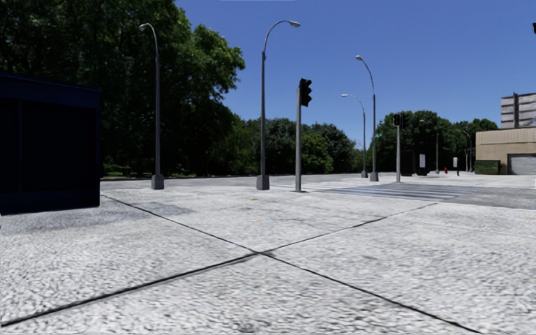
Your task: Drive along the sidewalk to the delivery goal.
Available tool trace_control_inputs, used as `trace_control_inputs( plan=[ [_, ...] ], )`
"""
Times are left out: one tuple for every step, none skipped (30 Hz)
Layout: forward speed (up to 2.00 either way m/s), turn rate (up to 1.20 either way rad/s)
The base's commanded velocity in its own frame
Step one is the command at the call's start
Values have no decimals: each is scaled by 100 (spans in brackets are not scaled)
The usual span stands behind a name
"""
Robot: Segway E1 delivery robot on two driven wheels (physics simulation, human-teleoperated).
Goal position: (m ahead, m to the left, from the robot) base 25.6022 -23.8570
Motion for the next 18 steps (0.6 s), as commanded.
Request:
trace_control_inputs(
  plan=[
    [197,-35],
    [197,-35],
    [197,-35],
    [197,-35],
    [197,-24],
    [197,0],
    [197,0],
    [197,0],
    [197,0],
    [197,0],
    [197,0],
    [197,0],
    [197,0],
    [197,0],
    [197,0],
    [197,-16],
    [197,-36],
    [197,-43]
  ],
)
